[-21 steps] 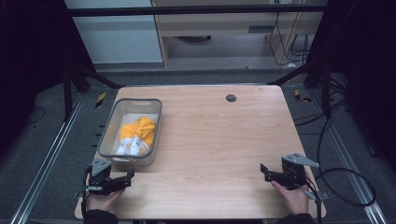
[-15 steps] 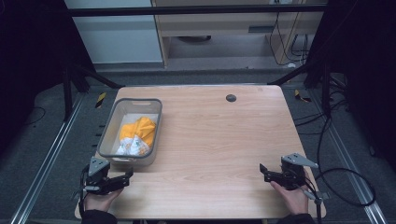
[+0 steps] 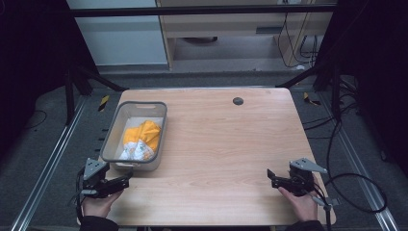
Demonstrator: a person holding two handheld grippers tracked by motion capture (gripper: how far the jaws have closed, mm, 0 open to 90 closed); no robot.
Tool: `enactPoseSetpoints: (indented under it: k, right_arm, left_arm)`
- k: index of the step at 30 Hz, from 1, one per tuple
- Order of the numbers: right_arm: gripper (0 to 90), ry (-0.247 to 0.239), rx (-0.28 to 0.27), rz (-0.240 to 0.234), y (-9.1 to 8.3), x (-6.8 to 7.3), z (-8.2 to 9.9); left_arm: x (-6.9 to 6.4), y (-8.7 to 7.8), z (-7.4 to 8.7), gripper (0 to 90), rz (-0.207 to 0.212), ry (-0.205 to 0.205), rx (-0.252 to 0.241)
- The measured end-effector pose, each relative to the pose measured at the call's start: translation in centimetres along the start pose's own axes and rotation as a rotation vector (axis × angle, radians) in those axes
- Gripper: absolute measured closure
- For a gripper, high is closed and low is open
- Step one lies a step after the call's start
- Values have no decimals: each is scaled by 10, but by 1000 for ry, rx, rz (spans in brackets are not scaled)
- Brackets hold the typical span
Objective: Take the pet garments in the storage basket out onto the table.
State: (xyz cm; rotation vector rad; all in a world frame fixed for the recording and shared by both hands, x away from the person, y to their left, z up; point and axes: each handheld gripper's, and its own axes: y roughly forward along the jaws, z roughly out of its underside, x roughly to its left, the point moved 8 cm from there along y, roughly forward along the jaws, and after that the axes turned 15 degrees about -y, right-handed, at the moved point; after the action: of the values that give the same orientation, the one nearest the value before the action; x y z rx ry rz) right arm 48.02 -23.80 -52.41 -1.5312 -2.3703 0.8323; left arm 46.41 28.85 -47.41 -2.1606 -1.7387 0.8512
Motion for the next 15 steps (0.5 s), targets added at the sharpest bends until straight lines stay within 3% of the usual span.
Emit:
enactPoseSetpoints:
  k: [15]
  right_arm:
    - [88, -16, -40, 21, -3, 0, -4]
  left_arm:
    - [-1, -11, -20, 99, 33, 1, -32]
